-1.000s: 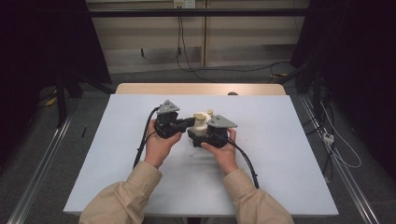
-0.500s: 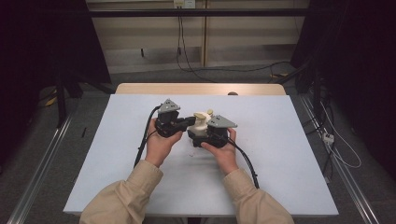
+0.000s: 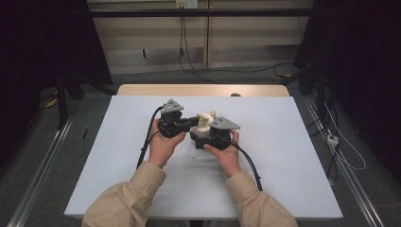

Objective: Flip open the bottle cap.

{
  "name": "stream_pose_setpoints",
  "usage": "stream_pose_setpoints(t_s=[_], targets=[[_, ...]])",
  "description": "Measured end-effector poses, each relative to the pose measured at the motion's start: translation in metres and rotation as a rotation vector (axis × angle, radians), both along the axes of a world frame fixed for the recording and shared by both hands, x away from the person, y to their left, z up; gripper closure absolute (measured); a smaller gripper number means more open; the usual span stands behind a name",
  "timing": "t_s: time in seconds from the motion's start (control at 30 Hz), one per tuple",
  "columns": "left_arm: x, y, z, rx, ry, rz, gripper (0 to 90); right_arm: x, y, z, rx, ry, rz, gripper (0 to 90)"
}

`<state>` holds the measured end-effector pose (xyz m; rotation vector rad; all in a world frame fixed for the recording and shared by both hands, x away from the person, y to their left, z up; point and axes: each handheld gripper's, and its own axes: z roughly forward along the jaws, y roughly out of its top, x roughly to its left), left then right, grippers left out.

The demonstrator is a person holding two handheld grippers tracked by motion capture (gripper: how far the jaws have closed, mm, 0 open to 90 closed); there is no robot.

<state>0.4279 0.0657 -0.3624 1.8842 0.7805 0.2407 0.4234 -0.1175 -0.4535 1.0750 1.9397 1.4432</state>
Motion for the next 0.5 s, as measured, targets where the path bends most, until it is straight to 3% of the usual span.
stream_pose_setpoints(t_s=[0.5], targets=[[0.0023,0.0001,0.0007,-0.001,-0.001,0.007,90.0,0.0000,0.0000,0.0000,0.000,0.000,0.000,7.3]])
